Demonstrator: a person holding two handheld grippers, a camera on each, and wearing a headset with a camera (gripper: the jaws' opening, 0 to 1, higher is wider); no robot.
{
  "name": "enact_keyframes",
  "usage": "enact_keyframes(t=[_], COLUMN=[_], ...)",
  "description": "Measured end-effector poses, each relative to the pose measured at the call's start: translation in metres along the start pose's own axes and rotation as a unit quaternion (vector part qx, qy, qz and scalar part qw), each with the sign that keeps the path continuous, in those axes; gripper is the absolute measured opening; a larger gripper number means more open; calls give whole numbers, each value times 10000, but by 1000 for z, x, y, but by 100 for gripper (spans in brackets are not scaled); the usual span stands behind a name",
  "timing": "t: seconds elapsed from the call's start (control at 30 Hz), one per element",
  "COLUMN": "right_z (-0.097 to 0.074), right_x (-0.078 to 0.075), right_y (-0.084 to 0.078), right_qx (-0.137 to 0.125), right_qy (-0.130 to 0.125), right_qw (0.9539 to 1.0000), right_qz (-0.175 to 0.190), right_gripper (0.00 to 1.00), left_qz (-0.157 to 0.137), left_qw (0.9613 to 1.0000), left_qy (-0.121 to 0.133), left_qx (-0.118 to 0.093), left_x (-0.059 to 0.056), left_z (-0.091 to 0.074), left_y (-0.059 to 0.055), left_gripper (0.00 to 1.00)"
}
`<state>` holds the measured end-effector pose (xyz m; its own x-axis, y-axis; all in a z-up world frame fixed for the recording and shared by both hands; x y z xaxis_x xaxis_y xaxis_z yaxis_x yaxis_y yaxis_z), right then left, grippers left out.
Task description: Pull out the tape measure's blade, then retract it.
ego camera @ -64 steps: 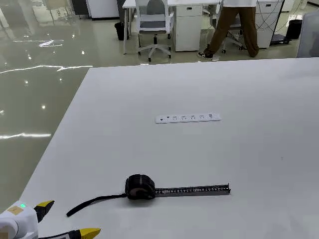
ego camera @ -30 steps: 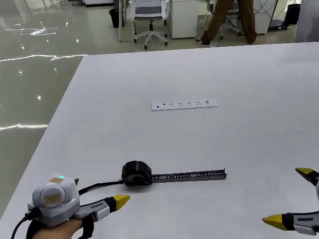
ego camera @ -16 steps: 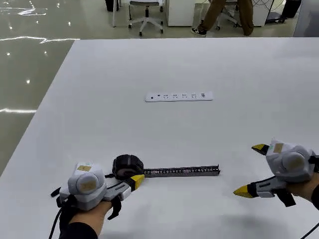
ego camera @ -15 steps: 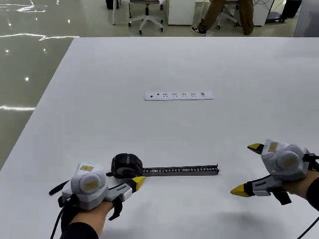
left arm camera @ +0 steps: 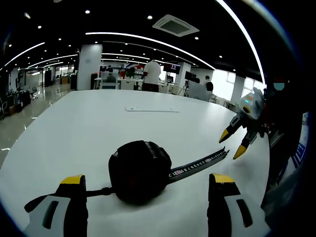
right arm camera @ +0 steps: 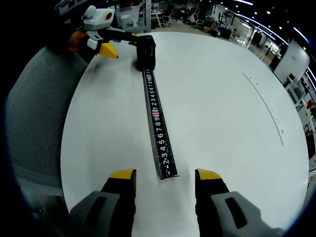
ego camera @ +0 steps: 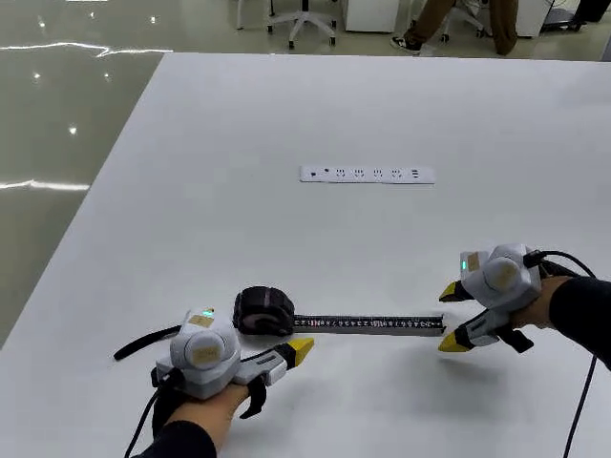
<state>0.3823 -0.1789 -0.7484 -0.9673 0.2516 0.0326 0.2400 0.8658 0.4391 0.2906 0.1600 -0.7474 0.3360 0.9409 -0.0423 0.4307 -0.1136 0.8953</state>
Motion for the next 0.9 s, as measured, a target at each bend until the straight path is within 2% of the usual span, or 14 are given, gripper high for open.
enact_keyframes(t=[0.13, 0.23, 0.4, 0.43, 0.5, 0.57, 0.7, 0.77, 0.83, 0.87, 0.9], right_z=[5, 6, 12, 10, 10, 10, 11, 11, 11, 11, 11], right_x=[-1, 0, 1, 1, -2, -2, 2, -1, -1, -3, -3], right_y=[-3, -1, 1, 2, 3, 3, 6, 7, 6, 5, 5], right_qx=[136, 134, 275, 312, 344, 364, 460, 511, 498, 483, 442], right_qy=[41, 69, 98, 174, 195, 197, 155, 175, 220, 235, 249], right_qw=[9999, 9998, 9994, 9991, 9992, 9991, 9985, 9984, 9982, 9983, 9987], right_qz=[-55, -108, -193, -219, -90, -61, -248, -150, -268, -222, -66], right_gripper=[32, 20, 13, 12, 12, 12, 12, 12, 12, 12, 12], left_qz=[-51, -208, -125, -125, -139, -164, -293, -350, -264, -79, -141], left_qw=[10000, 9997, 9997, 9996, 9995, 9994, 9986, 9977, 9965, 9949, 9959], left_qy=[47, 81, 152, 187, 242, 282, 408, 502, 617, 689, 601], left_qx=[-58, -17, -153, -164, -157, -87, 180, 307, 492, 731, 660], left_x=[0, -2, 0, 1, 2, 1, -4, -4, -3, 0, -1], left_z=[0, 3, 11, 13, 19, 23, 35, 39, 42, 42, 44], left_y=[0, -1, 10, 13, 15, 15, 10, 8, 8, 5, 6], left_gripper=[96, 93, 87, 85, 82, 81, 79, 76, 70, 66, 64])
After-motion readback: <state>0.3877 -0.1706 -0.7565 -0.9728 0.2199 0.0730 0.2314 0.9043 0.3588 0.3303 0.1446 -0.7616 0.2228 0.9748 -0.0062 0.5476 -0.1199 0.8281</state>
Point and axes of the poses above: the centre of the closed fingertips' face, and the gripper's own axes: z roughly forward along the fingers, x roughly to its left, y roughly out of its top, the point moved 9 cm from there along -z, roughly backward along the fingers, and after that the axes turned 8 degrees about z, right-handed, at the moved point
